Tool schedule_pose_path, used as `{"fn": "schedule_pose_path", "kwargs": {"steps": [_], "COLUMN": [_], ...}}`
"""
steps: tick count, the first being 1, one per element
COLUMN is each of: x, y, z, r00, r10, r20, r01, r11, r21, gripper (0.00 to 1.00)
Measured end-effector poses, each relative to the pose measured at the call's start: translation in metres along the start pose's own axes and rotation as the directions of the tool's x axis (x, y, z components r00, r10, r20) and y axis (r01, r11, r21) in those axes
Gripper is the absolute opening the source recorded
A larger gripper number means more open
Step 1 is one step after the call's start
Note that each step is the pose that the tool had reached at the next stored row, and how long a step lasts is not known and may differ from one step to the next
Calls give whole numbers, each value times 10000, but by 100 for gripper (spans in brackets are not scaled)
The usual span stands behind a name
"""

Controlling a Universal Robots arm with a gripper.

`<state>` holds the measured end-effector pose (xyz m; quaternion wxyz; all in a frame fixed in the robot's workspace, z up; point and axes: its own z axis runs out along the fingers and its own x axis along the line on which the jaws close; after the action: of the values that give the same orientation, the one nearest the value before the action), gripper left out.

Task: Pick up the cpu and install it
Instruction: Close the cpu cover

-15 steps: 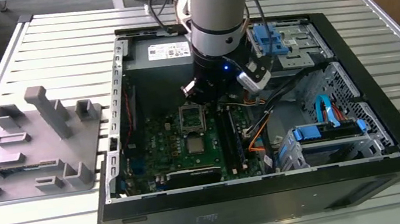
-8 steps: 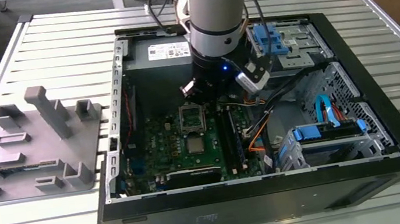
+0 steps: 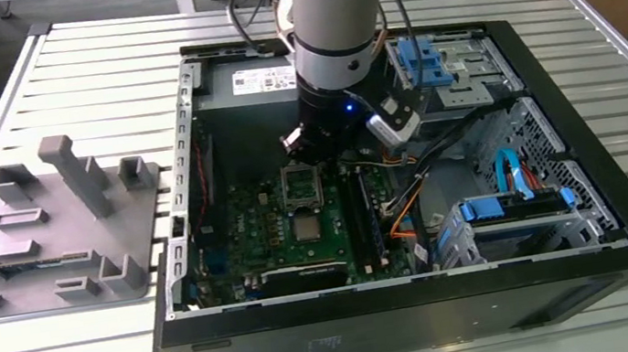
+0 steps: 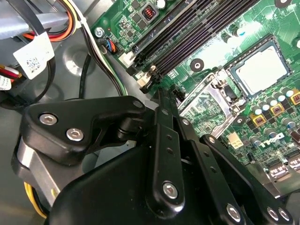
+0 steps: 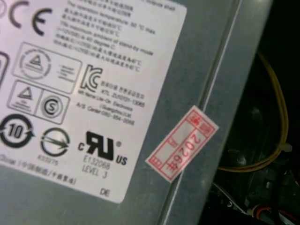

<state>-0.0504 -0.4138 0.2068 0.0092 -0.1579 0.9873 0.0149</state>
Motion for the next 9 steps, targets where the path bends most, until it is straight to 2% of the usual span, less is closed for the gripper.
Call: {"fn": "schedule_pose_path", "kwargs": {"steps": [5, 9], "x": [4, 14], "y": [-7, -19], "z": [-22, -50], "r00": [10000, 10000], "r10": [-2, -43], "r20": [10, 54], "r01": [2, 43], "r11": [10000, 10000], "r21": [-12, -50], "gripper": [11, 11]}}
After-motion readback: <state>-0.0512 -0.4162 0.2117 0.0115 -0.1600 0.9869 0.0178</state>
